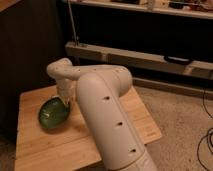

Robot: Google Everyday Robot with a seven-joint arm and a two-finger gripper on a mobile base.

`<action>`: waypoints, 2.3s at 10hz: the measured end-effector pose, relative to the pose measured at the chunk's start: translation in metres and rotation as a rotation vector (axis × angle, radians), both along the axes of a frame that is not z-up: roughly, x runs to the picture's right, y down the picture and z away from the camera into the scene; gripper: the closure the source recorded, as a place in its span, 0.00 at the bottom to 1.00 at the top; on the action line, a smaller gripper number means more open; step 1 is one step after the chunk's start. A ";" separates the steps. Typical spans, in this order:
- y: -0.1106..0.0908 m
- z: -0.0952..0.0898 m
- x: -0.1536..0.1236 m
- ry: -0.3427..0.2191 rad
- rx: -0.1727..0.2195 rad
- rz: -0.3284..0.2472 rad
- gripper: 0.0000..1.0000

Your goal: Drag the ceramic bowl in a circle

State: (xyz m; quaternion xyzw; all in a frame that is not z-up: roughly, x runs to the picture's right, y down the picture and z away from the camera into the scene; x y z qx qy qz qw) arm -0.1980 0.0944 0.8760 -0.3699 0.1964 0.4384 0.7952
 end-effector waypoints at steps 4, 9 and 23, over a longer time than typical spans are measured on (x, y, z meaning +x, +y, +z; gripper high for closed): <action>0.037 -0.026 0.103 0.083 -0.066 0.038 1.00; 0.118 -0.101 0.105 -0.044 -0.113 -0.115 1.00; 0.023 -0.026 -0.134 -0.236 -0.061 -0.124 1.00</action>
